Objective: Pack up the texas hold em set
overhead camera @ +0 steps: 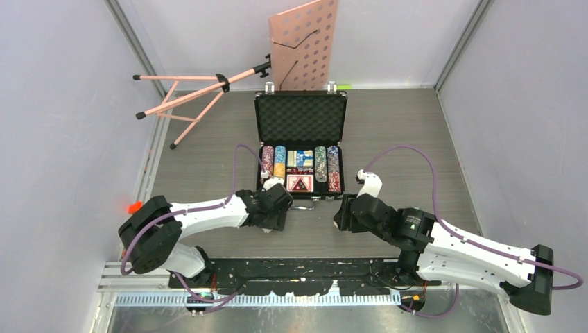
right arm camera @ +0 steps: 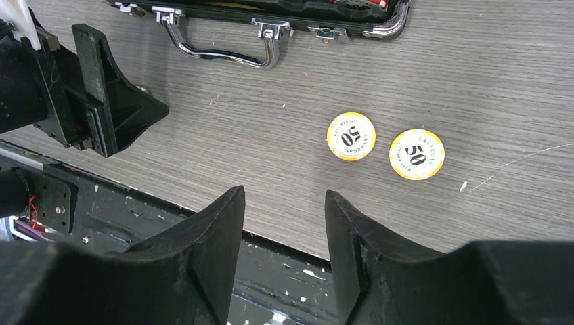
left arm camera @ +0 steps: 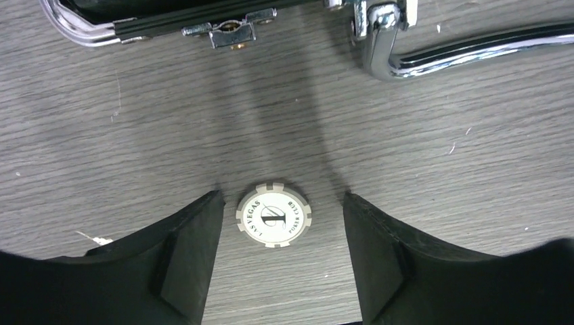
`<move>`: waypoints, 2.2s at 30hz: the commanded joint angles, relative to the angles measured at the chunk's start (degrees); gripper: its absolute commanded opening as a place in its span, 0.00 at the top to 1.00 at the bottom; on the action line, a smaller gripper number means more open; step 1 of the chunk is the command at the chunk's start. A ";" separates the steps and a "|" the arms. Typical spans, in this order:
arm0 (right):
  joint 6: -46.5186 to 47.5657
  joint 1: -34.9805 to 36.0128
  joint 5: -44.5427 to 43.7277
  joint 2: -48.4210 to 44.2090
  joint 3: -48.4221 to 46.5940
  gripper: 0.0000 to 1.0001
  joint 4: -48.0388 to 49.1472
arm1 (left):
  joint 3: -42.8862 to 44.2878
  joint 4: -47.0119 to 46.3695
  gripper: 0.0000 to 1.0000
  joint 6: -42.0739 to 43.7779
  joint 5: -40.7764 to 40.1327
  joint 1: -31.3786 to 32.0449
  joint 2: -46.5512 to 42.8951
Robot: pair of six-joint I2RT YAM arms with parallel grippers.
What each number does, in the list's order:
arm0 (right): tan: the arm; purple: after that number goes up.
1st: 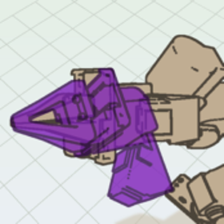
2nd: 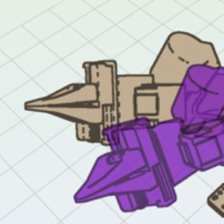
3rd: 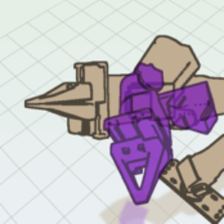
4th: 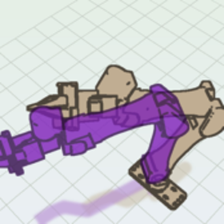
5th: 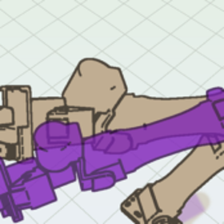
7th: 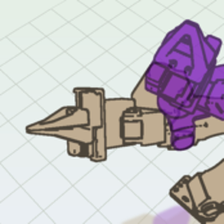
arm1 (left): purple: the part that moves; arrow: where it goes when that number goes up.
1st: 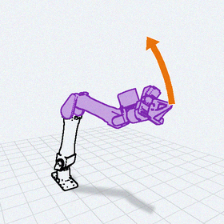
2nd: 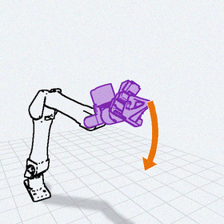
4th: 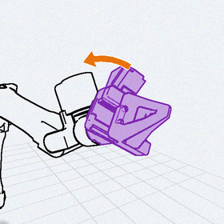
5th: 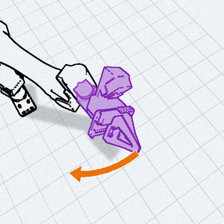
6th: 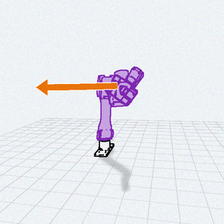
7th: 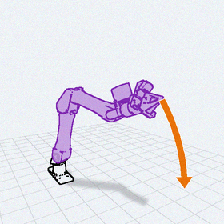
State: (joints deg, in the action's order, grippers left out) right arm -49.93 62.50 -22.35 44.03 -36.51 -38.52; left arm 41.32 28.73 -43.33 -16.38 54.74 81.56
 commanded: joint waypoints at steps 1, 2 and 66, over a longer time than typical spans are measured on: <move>-0.92 -0.11 -0.08 0.30 -0.30 0.47 0.81 | -1.62 7.02 0.29 -0.34 1.00 -0.16 -1.42; -0.89 -0.10 -0.07 0.24 -0.26 0.47 0.84 | -1.55 8.02 0.29 0.02 0.70 -0.16 -2.15; -3.48 -4.71 12.41 7.56 1.43 0.45 7.14 | -4.00 -9.83 0.64 13.76 20.32 -1.65 -5.94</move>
State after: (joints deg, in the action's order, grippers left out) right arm -52.86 59.88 -13.91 51.07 -35.33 -36.38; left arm 38.28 25.43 -30.44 -4.49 52.84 77.47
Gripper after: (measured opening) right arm 0.549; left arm 0.428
